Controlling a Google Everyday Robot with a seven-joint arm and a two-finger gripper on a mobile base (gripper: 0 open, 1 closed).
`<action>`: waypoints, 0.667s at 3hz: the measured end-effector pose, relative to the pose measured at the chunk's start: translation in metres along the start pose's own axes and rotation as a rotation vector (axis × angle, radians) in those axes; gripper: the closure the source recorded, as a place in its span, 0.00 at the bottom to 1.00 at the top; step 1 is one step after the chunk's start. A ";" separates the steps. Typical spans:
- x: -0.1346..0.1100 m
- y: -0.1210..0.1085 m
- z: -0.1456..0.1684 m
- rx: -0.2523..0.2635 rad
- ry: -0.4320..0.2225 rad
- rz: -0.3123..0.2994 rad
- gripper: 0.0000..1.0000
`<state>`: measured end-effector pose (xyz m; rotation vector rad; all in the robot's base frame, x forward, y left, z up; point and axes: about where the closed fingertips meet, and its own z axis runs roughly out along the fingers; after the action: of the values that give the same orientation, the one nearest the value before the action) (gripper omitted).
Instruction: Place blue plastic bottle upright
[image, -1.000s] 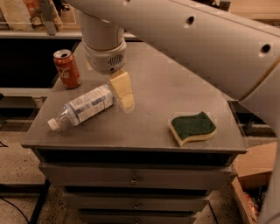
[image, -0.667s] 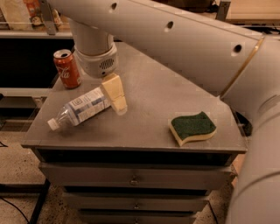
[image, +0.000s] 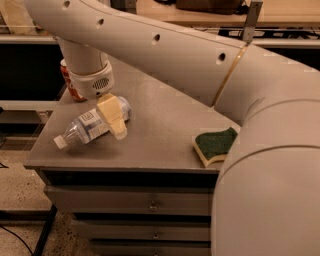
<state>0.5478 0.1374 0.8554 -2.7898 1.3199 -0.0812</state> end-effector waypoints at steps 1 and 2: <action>-0.018 -0.006 0.012 -0.021 -0.028 -0.005 0.00; -0.032 -0.007 0.019 -0.038 -0.037 0.000 0.00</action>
Offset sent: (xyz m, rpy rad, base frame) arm -0.0278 0.0322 -0.0256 -0.0395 0.0977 -0.0087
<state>0.5347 0.1670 0.8359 -2.8084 1.3271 -0.0046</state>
